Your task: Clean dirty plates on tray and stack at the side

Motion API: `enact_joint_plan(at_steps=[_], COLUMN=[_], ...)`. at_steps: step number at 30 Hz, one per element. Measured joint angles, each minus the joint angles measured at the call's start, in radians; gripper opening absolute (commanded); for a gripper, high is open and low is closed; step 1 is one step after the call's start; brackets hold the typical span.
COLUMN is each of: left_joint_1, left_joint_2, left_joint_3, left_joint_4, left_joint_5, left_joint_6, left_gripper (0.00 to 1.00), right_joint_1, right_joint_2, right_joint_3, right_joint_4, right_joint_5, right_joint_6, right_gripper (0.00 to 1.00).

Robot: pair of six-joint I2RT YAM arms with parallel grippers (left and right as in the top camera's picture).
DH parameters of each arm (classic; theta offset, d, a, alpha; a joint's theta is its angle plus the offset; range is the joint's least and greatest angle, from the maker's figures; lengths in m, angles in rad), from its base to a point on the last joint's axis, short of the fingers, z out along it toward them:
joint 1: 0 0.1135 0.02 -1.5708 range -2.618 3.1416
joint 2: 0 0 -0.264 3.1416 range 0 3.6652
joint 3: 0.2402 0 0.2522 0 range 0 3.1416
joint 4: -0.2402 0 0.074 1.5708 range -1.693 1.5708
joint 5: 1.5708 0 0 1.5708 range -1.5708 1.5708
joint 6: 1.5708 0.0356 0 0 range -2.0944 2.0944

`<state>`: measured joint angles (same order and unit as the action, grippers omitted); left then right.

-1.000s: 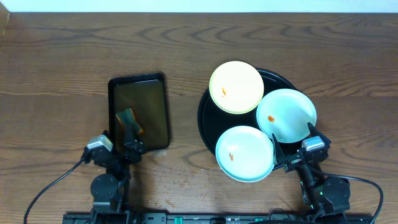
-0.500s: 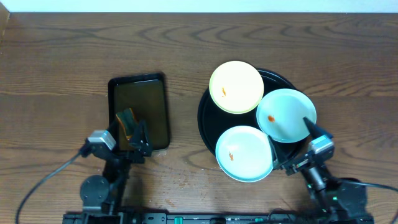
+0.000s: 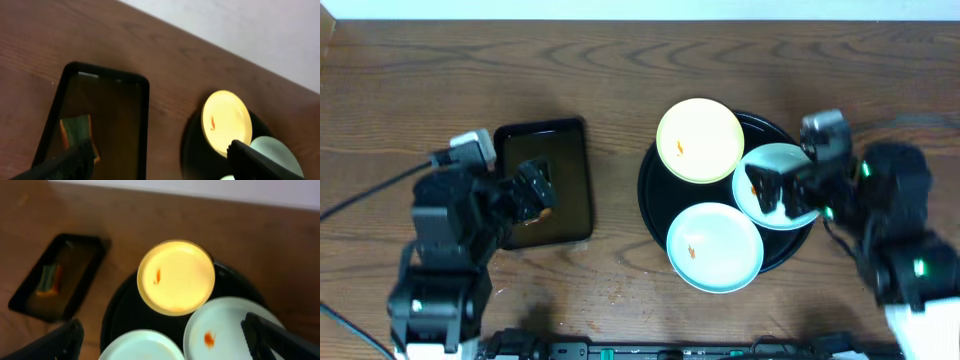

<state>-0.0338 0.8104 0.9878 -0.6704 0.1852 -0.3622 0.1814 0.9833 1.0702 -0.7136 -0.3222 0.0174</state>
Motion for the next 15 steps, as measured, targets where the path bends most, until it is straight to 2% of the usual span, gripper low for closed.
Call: enact_joint_plan(at_steps=[1, 2, 9, 11, 15], left_joint_1=[0.000, 0.000, 0.000, 0.000, 0.000], left_joint_2=[0.020, 0.035, 0.074, 0.079, 0.128], left_joint_3=[0.021, 0.030, 0.034, 0.034, 0.035], left_joint_4=[-0.019, -0.027, -0.086, -0.103, -0.166], left_joint_5=[0.000, 0.000, 0.035, 0.042, 0.013], left_joint_6=[0.000, 0.000, -0.003, -0.003, -0.007], left_gripper=[0.86, 0.98, 0.99, 0.89, 0.89], right_joint_1=[0.000, 0.000, 0.000, 0.000, 0.000], right_joint_2=[0.039, 0.081, 0.210, 0.221, 0.224], right_joint_3=[0.031, 0.058, 0.092, 0.092, 0.092], right_joint_4=[-0.020, -0.032, -0.046, -0.045, -0.067], right_joint_5=[-0.005, -0.013, -0.130, -0.153, -0.155], right_joint_6=[0.000, 0.001, 0.040, 0.047, 0.059], right_gripper=[0.99, 0.99, 0.99, 0.96, 0.89])
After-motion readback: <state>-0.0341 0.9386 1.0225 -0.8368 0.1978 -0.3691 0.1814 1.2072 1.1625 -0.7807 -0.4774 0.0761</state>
